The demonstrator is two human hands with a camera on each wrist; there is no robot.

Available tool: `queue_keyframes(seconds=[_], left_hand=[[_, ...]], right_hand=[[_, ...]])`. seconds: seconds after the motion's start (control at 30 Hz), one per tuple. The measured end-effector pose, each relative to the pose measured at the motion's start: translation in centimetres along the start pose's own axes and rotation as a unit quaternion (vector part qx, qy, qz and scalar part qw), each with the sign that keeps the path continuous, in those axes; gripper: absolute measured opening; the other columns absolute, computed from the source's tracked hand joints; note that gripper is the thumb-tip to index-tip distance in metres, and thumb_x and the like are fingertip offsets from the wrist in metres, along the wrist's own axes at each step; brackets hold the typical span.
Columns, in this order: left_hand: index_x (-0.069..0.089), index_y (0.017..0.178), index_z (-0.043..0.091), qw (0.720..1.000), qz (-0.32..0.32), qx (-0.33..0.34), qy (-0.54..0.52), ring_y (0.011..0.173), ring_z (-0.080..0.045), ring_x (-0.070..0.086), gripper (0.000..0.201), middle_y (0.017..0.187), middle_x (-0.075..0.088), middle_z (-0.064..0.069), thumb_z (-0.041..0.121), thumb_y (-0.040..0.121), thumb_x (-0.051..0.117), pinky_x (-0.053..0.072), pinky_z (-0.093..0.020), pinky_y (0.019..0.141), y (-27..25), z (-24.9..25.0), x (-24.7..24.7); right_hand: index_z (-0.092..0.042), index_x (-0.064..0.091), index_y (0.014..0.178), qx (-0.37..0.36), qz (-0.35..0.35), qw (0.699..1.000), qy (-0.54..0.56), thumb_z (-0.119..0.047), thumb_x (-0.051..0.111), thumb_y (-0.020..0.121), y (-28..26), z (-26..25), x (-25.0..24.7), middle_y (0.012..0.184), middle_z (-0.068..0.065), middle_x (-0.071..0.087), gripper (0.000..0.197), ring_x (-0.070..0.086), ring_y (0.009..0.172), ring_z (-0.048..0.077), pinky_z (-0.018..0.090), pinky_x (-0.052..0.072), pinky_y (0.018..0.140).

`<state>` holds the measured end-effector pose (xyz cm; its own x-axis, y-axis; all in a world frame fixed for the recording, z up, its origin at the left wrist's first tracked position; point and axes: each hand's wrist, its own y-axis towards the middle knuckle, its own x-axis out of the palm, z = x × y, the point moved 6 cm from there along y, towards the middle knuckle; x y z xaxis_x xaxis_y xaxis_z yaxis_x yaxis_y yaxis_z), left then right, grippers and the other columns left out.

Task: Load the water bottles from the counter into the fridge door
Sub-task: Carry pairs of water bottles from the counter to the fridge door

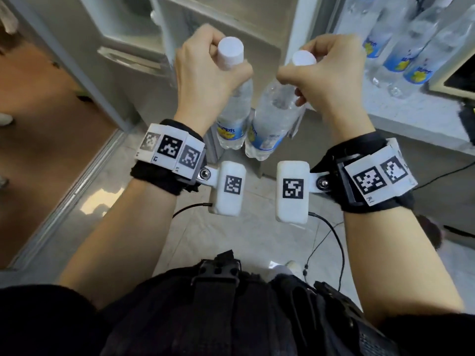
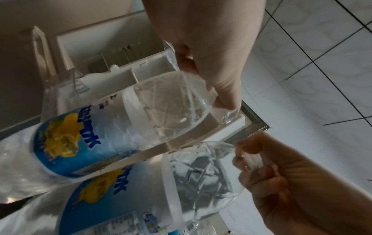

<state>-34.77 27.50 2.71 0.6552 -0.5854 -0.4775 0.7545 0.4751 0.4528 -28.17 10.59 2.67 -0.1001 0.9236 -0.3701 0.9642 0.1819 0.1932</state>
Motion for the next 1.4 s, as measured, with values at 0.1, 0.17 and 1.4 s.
queue_keyframes(seconds=[0.1, 0.17, 1.4], left_hand=[[0.042, 0.071, 0.026, 0.999, 0.015, 0.033, -0.027, 0.053, 0.006, 0.042, 0.027, 0.058, 0.039, 0.019, 0.026, 0.063, 0.068, 0.027, -0.01, 0.052, 1.5, -0.4, -1.9], [0.045, 0.077, 0.02, 0.997, 0.03, 0.062, -0.043, 0.056, -0.002, 0.04, 0.027, 0.061, 0.042, 0.017, 0.027, 0.063, 0.068, 0.03, -0.015, 0.055, 2.6, -0.6, -2.6], [0.051, 0.095, 0.0, 0.967, -0.216, 0.118, -0.059, 0.073, -0.018, 0.042, 0.033, 0.084, 0.047, 0.0, 0.017, 0.073, 0.069, 0.024, -0.024, 0.062, 10.9, -13.7, 8.2]], right_hand=[[-0.008, 0.056, 0.063, -0.029, 0.041, 0.998, 0.033, -0.014, 0.07, 0.056, -0.3, -1.8, 1.2, 0.057, -0.001, 0.05, 0.017, 0.052, 0.039, 0.005, 0.018, 0.046, 0.036], [-0.005, 0.057, 0.066, -0.045, 0.067, 0.996, 0.045, -0.014, 0.069, 0.058, 0.1, -2.8, 1.7, 0.059, -0.003, 0.049, 0.017, 0.052, 0.043, 0.005, 0.018, 0.048, 0.038], [-0.032, 0.041, 0.067, 0.056, 0.337, 0.938, 0.051, -0.021, 0.063, 0.057, 3.9, 6.6, 11.2, 0.08, -0.014, 0.042, 0.026, 0.052, 0.073, 0.018, 0.045, 0.057, 0.057]])
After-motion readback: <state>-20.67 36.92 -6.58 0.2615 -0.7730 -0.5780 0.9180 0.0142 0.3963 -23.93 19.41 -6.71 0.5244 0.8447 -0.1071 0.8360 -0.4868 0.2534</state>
